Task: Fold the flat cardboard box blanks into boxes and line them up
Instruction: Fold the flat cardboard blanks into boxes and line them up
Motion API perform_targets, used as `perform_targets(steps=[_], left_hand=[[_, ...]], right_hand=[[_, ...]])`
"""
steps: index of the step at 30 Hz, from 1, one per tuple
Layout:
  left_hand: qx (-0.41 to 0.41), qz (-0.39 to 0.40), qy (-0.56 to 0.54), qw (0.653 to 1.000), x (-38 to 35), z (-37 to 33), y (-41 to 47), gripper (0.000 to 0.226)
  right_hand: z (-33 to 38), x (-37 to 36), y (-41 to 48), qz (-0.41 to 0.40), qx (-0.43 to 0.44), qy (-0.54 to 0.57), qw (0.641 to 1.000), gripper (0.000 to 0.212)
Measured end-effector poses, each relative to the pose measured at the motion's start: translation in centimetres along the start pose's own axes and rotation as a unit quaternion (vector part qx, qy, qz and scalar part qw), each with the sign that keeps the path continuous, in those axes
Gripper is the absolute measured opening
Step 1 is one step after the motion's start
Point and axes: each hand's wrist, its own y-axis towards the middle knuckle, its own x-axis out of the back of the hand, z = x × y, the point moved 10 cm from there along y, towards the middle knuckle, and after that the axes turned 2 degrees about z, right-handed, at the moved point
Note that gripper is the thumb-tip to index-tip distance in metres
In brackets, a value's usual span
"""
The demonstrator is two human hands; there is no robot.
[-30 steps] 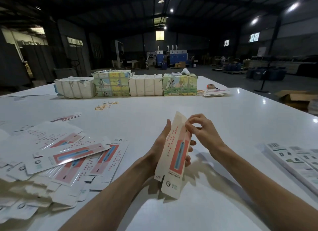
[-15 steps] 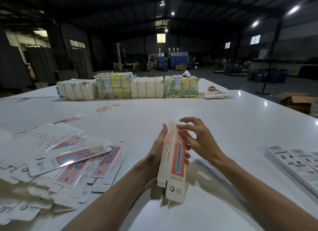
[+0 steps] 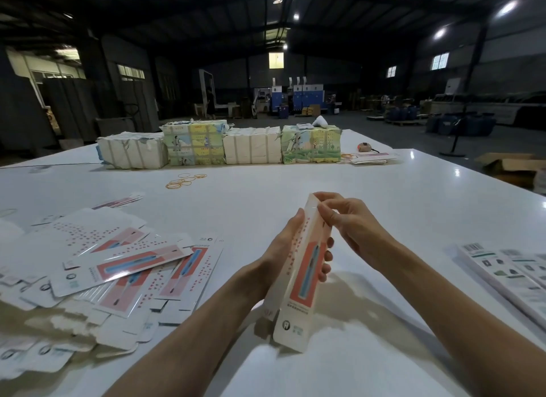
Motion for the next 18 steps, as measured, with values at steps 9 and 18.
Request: perform_targets(steps=[9, 18], left_hand=[[-0.019, -0.039, -0.195, 0.98, 2.3, 0.7, 0.7, 0.071], [-0.102, -0.146, -0.068, 0.982, 4.1, -0.4, -0.1, 0.074]], right_hand=[[-1.5, -2.0, -0.3, -0.01, -0.004, 0.032, 0.999, 0.044], [-2.1, -2.6, -1.3, -0.022, 0.019, -0.008, 1.0, 0.058]])
